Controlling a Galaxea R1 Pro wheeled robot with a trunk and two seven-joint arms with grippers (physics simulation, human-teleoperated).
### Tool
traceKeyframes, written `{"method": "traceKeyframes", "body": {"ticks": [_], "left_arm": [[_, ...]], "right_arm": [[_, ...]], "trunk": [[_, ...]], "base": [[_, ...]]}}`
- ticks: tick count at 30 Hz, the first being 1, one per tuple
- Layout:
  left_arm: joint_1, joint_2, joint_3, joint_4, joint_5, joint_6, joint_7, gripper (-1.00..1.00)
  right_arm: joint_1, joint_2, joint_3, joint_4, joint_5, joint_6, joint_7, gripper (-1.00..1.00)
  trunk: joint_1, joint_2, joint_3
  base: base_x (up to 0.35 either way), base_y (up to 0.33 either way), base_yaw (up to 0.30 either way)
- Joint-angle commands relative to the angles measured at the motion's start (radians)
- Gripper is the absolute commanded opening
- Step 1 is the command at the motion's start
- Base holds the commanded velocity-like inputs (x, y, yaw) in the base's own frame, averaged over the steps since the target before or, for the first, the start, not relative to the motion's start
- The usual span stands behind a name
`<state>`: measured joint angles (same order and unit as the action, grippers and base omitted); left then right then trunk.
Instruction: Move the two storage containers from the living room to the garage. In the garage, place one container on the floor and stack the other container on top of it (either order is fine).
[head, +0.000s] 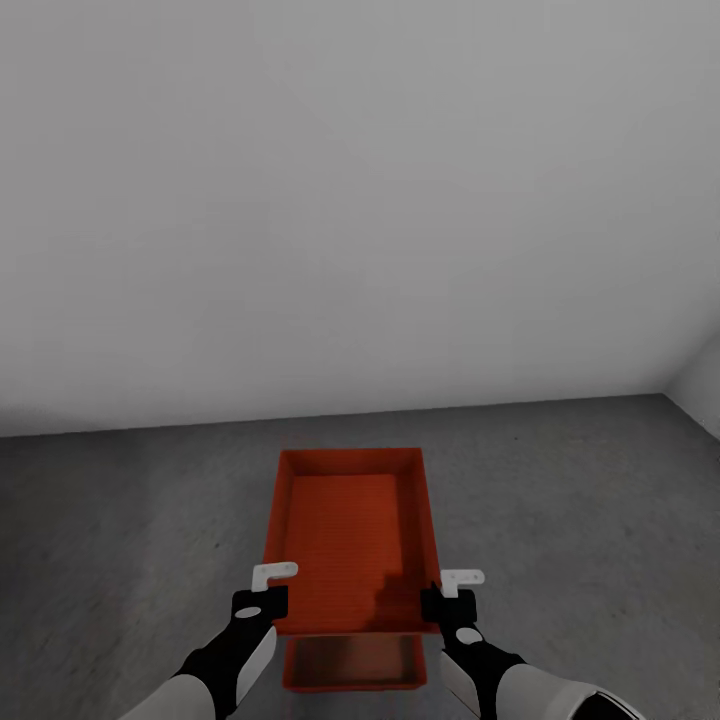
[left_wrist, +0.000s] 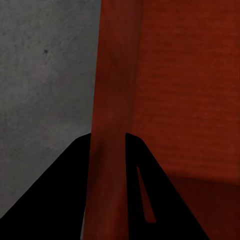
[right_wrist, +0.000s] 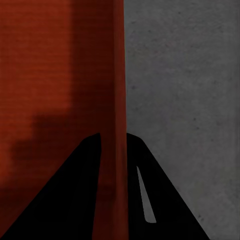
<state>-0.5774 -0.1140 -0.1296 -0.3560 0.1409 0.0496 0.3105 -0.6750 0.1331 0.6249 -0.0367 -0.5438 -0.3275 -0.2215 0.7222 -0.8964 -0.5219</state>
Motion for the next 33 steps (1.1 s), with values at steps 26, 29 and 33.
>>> {"method": "traceKeyframes", "body": {"ticks": [26,29,33], "left_arm": [[-0.001,0.000,-0.004,-0.006,0.002,-0.050,0.011,-1.00],[-0.001,0.000,-0.004,-0.006,0.002,-0.050,0.011,-1.00],[-0.001,0.000,-0.004,-0.004,0.002,-0.050,0.011,-1.00]], "right_arm": [[0.000,-0.003,-0.050,0.001,-0.013,-0.001,0.001,-1.00],[0.000,-0.003,-0.050,0.001,-0.013,-0.001,0.001,-1.00],[0.000,-0.003,-0.050,0.001,-0.013,-0.001,0.001,-1.00]], "trunk": [[0.000,-0.001,-0.001],[0.000,-0.001,-0.001],[0.012,-0.022,-0.010]], "base": [[0.000,0.000,-0.024],[0.000,0.000,-0.002],[0.000,0.000,0.000]]}}
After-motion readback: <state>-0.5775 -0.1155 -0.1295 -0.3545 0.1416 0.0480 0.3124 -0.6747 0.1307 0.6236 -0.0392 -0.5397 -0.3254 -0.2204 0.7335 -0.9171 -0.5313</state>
